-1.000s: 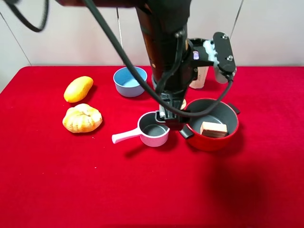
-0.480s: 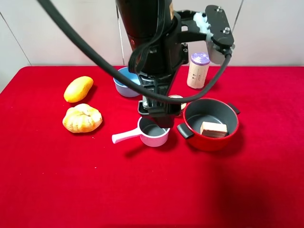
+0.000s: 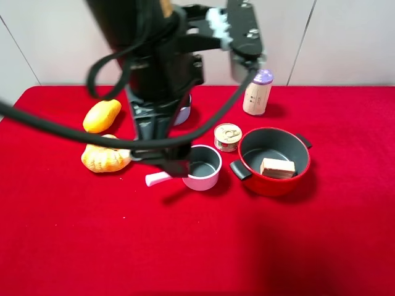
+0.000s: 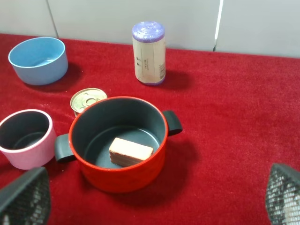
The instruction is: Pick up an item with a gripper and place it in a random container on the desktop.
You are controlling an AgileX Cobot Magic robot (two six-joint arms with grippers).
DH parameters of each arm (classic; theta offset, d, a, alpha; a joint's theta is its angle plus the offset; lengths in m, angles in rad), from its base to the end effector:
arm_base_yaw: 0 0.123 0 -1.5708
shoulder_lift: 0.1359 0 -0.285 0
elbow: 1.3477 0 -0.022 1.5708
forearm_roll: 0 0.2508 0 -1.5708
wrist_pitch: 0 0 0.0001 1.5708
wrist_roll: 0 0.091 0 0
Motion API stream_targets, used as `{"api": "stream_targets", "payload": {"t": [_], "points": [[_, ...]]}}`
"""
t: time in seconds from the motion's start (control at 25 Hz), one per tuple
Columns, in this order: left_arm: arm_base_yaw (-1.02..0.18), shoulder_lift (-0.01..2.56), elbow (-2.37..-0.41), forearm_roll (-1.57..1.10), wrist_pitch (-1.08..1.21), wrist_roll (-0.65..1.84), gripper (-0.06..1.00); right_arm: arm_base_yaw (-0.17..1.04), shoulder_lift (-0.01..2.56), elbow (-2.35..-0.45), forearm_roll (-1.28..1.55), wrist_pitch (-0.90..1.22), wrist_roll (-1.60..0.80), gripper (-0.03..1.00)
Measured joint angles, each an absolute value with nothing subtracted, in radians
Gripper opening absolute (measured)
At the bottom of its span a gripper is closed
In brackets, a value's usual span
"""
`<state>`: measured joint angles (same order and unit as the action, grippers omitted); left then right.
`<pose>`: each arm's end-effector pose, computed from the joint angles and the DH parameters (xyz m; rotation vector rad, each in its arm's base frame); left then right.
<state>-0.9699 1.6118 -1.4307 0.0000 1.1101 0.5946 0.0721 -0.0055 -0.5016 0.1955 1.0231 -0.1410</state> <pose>0.1891 -0.2759 0.3170 1.9593 1.9717 -0.0962 -0.0063 0.0147 0.2820 -0.2170 1.9778 0.1877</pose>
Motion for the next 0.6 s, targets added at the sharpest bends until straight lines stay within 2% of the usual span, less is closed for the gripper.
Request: {"api": "stream_targets", "payload": {"t": [0.4,0.6], "points": [[-0.915,1.47,-1.299,0.0,1.11,0.487,0.99,0.072,-0.005,-0.502,0.197,1.022,-0.141,0.69],[-0.862,1.394,-1.211,-0.081,1.109,0.413,0.99,0.072,-0.005,-0.502,0.197,1.022,-0.141,0.69]]}}
